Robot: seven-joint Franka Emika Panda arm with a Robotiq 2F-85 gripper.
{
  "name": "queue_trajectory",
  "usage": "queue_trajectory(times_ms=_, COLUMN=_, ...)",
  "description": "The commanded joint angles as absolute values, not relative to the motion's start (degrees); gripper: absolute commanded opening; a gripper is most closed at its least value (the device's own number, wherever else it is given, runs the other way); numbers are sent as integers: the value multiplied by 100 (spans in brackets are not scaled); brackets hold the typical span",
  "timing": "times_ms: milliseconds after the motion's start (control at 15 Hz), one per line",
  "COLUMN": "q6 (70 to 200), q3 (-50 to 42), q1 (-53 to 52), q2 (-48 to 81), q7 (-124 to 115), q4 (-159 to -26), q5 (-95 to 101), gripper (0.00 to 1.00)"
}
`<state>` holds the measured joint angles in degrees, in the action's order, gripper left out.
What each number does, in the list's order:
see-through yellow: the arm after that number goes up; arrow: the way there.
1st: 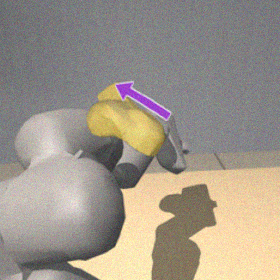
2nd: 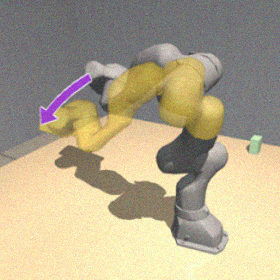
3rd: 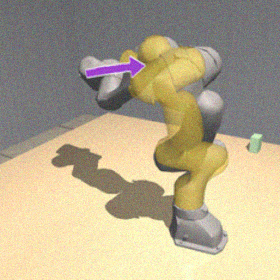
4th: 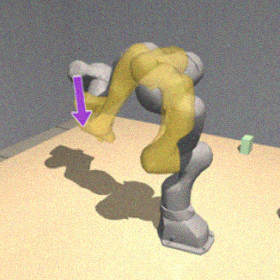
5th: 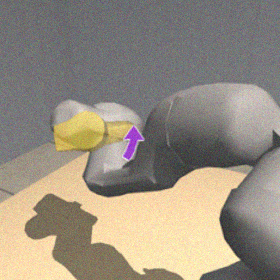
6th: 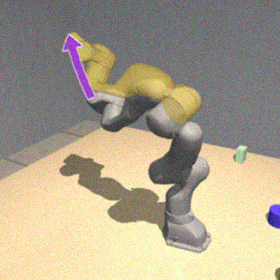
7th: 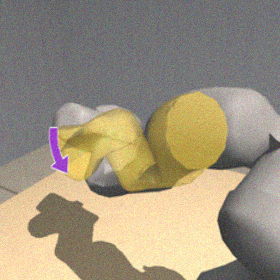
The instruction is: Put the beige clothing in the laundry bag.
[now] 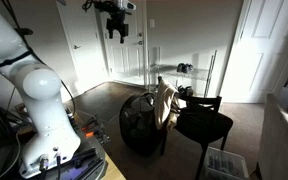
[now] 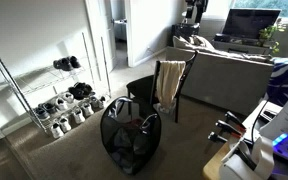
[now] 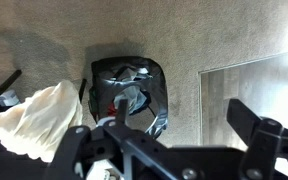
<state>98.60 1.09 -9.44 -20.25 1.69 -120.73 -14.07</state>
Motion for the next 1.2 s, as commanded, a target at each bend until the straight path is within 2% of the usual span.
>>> queue_trajectory(times_ms=0, q6=9839, q3=225, q1=-805, q2=-2022, q7=203, q4=-12060, q5=-1445, gripper=100)
queue_trajectory(times_ms=267, q6=9839, q3=224, q1=-805, q2=-2022, q7=203, q4=-12060, q5=-1445, gripper=100)
queue_trajectory(times_ms=733, q6=11557, q3=630, q1=-845, q2=-669, q7=-908, q4=-11841, q5=-2045, gripper=100)
queue_trajectory(times_ms=1133, q6=11897, q3=489, q1=-675, q2=448, q7=-1281, q4=-11404, q5=-2365, gripper=100)
